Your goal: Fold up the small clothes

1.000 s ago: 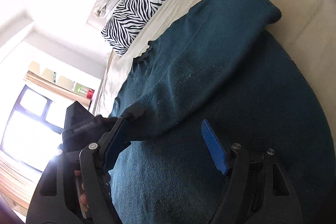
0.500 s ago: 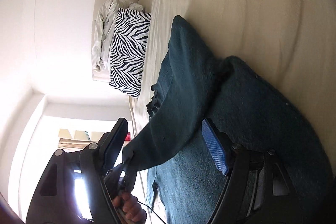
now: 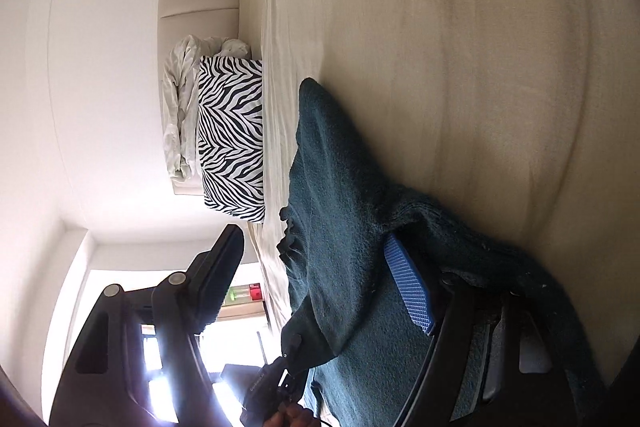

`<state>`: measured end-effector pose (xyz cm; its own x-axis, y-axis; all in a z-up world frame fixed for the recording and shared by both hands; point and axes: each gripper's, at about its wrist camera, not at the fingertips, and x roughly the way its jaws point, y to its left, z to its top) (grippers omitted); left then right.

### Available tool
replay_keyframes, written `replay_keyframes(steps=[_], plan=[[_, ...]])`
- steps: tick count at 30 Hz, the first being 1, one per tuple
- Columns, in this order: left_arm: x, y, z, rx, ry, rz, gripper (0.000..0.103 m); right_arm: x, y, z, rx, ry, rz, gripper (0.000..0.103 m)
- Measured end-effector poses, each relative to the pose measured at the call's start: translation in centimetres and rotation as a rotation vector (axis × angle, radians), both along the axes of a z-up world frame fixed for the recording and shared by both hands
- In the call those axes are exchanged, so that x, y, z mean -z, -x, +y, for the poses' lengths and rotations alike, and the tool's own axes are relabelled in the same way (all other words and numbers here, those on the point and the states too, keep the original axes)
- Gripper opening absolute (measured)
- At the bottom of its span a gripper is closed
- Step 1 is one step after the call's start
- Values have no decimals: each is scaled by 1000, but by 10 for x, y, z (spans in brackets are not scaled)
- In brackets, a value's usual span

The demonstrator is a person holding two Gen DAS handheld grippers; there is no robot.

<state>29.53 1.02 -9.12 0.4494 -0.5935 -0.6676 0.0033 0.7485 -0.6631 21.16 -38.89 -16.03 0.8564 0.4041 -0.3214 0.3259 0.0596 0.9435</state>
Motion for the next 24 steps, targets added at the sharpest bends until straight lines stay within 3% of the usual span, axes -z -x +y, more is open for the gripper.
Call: replay_keyframes(steps=[7, 10, 12, 16, 19, 24], plan=[[4, 0, -5, 7, 10, 11, 9, -9, -16, 34, -119, 96, 94, 72], [3, -2, -3, 3, 13, 8, 8, -11, -23, 28, -84, 107, 65, 72], [5, -3, -2, 1, 9, 9, 9, -16, -20, 14, -11, 173, 37, 71], [19, -3, 0, -5, 0, 28, 9, 1, 0, -12, 77, 50, -36, 63], [26, -1, 6, -19, 36, 29, 11, 8, 5, -16, 87, 47, -49, 54], [24, -2, 11, -14, 41, 25, 14, 14, 10, -19, 99, 37, -66, 53]])
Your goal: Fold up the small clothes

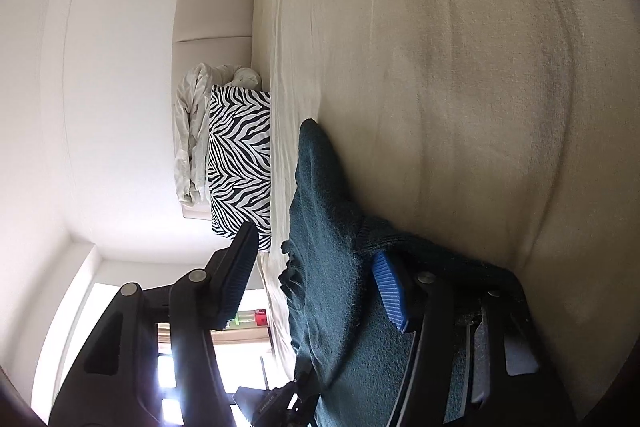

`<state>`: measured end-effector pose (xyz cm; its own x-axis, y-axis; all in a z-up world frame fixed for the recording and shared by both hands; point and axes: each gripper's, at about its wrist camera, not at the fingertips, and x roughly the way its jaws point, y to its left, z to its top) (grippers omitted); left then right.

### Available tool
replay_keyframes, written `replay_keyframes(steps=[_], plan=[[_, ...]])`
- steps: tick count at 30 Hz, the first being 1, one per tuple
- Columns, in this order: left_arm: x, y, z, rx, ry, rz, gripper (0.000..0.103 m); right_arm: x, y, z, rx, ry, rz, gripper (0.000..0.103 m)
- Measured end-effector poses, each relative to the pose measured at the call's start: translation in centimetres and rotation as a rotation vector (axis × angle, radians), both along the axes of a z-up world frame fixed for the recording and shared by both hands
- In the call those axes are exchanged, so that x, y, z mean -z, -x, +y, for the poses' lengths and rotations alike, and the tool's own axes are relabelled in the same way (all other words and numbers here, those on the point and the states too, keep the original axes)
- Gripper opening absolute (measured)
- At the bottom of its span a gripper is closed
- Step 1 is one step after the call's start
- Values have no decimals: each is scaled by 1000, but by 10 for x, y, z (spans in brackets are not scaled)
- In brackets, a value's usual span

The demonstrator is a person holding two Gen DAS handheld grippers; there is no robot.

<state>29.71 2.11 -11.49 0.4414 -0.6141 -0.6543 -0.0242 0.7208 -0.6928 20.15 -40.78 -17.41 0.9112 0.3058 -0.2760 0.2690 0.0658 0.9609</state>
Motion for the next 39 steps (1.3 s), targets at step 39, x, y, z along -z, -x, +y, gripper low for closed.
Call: replay_keyframes(steps=[39], plan=[[-4, 19, -21, 70, -154, -221, 53, -59, -17, -27, -398, 223, -22, 66]])
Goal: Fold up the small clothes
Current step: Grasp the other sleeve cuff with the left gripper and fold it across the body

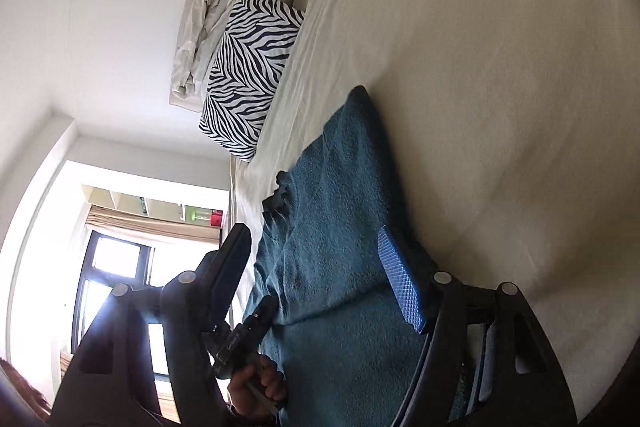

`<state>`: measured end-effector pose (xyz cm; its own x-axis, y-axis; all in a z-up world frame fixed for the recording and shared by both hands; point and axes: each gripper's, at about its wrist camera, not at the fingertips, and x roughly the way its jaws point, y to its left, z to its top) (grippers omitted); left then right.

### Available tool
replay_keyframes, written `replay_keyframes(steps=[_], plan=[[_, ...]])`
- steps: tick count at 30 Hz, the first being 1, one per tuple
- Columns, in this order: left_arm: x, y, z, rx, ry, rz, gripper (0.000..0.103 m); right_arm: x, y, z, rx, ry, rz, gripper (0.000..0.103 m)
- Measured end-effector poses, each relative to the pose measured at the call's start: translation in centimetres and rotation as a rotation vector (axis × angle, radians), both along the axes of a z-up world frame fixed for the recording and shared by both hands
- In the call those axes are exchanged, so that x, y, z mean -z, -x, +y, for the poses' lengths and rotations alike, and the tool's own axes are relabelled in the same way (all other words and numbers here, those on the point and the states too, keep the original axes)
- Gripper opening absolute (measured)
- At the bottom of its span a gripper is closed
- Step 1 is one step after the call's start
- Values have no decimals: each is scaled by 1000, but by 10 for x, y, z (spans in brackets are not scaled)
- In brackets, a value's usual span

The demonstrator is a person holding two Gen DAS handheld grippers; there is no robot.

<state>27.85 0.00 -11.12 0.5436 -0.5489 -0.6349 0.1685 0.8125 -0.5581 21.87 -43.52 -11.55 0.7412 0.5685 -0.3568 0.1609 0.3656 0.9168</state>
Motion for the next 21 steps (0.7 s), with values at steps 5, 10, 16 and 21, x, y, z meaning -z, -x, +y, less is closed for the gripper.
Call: replay_keyframes(steps=[5, 10, 16, 21], plan=[[0, 3, 4, -4, 33, -11, 54, -14, -57, 14, 13, -5, -49, 74], [-18, 27, 52, -127, 206, 77, 55, 14, -66, 36, 7, 130, 45, 71], [-43, 124, 177, -425, 377, -5, 72, -38, 8, 43, 123, 181, -28, 74], [-8, 206, 286, -731, 574, 46, 72, -71, 58, 75, 110, 172, -97, 74]])
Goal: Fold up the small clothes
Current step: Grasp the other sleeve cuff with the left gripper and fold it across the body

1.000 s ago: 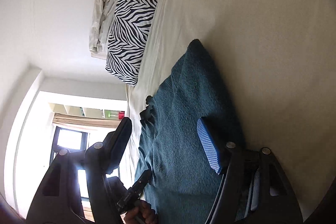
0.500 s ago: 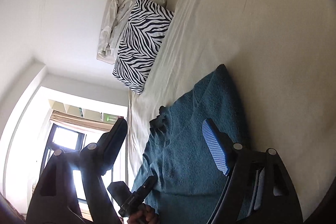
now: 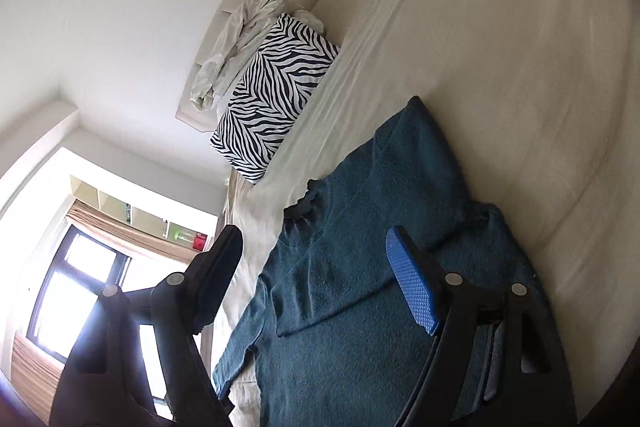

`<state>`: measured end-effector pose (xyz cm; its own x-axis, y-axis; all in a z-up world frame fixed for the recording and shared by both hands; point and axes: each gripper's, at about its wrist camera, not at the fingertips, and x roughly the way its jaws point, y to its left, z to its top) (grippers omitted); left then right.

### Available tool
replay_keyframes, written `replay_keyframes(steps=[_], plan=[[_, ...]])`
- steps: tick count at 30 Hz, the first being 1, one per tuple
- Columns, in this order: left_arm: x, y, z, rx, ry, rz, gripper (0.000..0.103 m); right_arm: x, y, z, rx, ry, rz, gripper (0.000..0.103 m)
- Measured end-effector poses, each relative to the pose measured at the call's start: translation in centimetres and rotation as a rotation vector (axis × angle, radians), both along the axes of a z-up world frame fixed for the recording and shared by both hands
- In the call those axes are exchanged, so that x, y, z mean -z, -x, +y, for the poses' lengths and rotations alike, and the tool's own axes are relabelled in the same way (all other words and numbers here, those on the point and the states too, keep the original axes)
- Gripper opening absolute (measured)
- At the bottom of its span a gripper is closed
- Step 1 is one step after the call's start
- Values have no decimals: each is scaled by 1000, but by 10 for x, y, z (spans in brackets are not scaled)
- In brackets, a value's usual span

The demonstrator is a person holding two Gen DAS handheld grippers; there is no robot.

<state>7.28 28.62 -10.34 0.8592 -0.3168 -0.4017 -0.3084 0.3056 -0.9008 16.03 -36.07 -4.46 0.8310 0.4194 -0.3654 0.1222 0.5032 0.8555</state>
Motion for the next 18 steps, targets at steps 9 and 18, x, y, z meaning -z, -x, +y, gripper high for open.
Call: replay_keyframes(steps=[9, 18], plan=[[29, 27, 100, -273, 171, -34, 71, -4, 33, 95, -120, -36, 15, 74], [19, -18, 132, -283, 130, 45, 25, -6, 51, 139, -183, -18, 25, 74]])
